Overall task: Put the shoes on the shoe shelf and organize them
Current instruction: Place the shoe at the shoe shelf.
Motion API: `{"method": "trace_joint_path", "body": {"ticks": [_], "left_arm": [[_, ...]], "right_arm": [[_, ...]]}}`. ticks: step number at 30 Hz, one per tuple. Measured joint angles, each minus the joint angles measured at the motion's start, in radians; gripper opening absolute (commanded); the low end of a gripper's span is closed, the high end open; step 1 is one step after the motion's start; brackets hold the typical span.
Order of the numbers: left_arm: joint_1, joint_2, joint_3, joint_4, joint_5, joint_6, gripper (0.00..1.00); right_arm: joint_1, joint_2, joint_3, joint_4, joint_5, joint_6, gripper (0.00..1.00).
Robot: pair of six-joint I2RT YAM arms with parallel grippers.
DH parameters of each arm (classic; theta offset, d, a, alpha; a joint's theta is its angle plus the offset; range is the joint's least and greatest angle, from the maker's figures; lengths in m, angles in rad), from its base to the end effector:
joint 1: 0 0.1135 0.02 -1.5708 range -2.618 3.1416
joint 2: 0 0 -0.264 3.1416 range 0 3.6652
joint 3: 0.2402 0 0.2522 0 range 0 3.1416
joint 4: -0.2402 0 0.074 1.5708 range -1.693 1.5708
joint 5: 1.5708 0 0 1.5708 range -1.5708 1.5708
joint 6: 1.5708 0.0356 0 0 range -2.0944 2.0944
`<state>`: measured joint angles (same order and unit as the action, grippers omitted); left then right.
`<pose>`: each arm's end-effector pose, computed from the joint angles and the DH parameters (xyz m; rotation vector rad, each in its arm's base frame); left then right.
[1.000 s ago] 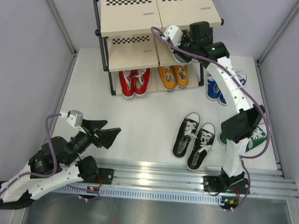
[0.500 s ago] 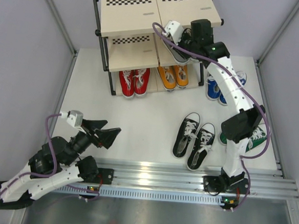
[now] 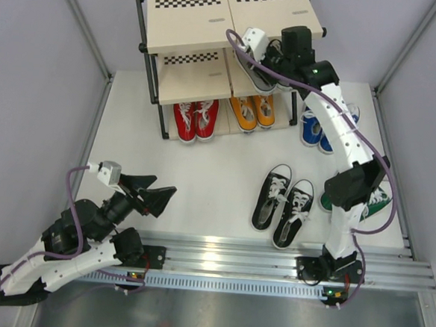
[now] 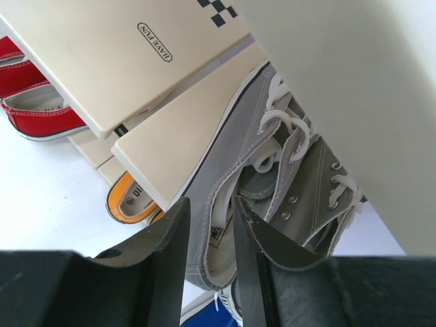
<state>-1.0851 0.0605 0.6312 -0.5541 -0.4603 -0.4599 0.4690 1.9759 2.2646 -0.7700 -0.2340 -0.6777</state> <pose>0.0308 -0.0245 0.3140 0.1275 1.6161 -0.8545 0.3870 0.2054 0.4331 -1.2253 1.6306 0.1094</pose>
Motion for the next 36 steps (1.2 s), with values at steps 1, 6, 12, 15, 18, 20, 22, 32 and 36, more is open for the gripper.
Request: {"method": "trace_joint_path", "body": {"ticks": [1,6,12,15,18,20,22,32,36], "left_arm": [[0.0,0.0,0.0,0.0,0.0,0.0,0.94],[0.0,0.0,0.0,0.0,0.0,0.0,0.94],[0.0,0.0,0.0,0.0,0.0,0.001,0.94],[0.0,0.0,0.0,0.0,0.001,0.002,0.94],[0.0,0.0,0.0,0.0,0.001,0.003,0.94],[0.0,0.0,0.0,0.0,0.002,0.003,0.94],[0.0,0.0,0.0,0.0,0.003,0.003,0.94],[0.0,-0.002,0.0,0.0,0.004,0.003,0.95],[0.0,-0.002,0.0,0.0,0.004,0.004,0.95]], "right_arm": [[0.0,-0.004,0.0,0.0,-0.002,0.001,0.33],[0.0,-0.043,-0.019,0.0,-0.033,0.019,0.33],[-0.001,-0.156,-0.107,0.023,-0.07,0.063,0.33],[-0.011,-0.218,-0.179,0.05,-0.085,0.079,0.32],[-0.042,-0.254,-0.245,0.061,-0.097,0.087,0.31],[-0.065,-0.257,-0.278,0.067,-0.097,0.087,0.3],[-0.079,-0.256,-0.304,0.065,-0.095,0.085,0.3],[-0.092,-0.208,-0.314,0.069,-0.08,0.076,0.29],[-0.093,-0.143,-0.278,0.067,-0.079,0.077,0.29]]}}
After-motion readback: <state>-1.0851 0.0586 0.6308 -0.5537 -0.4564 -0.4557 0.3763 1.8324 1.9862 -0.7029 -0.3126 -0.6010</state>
